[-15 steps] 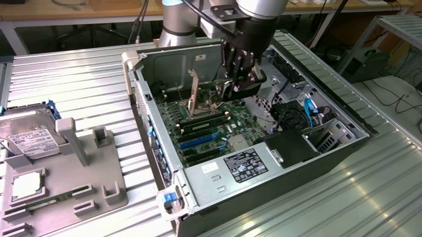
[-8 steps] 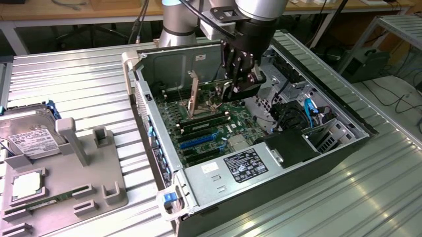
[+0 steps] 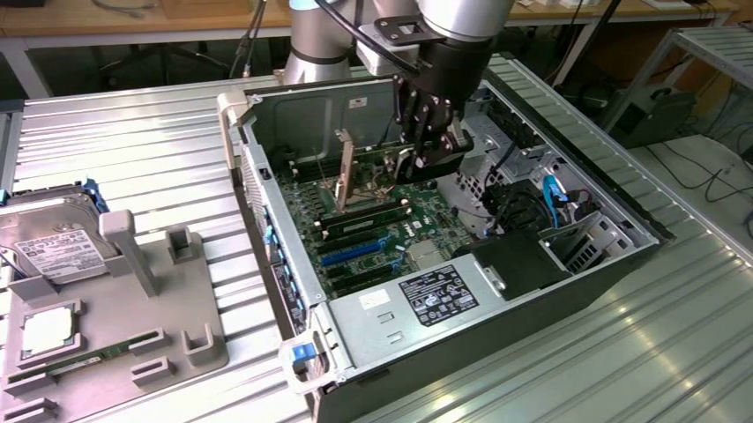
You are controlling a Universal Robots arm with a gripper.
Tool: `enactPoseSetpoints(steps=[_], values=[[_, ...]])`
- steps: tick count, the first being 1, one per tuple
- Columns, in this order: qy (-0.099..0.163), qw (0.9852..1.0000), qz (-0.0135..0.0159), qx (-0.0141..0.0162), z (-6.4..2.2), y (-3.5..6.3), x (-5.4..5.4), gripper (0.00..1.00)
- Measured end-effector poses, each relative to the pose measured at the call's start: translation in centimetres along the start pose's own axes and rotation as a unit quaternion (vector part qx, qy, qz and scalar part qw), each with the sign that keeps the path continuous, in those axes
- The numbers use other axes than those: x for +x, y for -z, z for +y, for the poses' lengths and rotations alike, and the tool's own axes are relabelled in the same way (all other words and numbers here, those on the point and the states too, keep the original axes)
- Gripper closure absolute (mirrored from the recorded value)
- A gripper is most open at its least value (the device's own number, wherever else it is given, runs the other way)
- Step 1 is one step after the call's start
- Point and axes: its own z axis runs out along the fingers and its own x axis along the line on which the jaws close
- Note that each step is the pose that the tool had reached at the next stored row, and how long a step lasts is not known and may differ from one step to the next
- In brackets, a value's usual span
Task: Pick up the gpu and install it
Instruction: 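Insert the gpu into the slot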
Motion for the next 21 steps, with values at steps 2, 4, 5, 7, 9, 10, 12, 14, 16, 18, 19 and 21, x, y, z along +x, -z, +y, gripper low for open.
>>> enactPoseSetpoints(steps=[2,4,5,7,9,10,12,14,16,18,19,21], values=[[0.0,1.0,0.0,0.0,0.0,-0.09,0.0,0.72],[0.0,1.0,0.0,0.0,0.0,-0.21,0.0,0.72],[0.0,1.0,0.0,0.0,0.0,-0.29,0.0,0.72],[0.0,1.0,0.0,-0.0001,0.0,-0.39,0.0,0.72],[0.0,1.0,0.0,0.0,0.0,-0.48,0.0,0.72],[0.0,1.0,0.0,-0.0001,0.0,-0.52,0.0,0.72],[0.0,1.0,0.0,-0.0001,0.0,-0.61,0.0,0.72],[0.0,1.0,0.0,-0.0002,0.0,-0.76,0.0,0.72],[0.0,1.0,0.0,-0.0002,0.0,-0.88,0.0,0.72],[0.0,1.0,0.0,-0.0002,0.0,-0.96,0.0,0.72],[0.0,1.0,0.0,-0.0002,0.0,-1.01,0.0,0.72],[0.0,1.0,0.0,-0.0002,0.0,-1.15,0.0,0.72]])
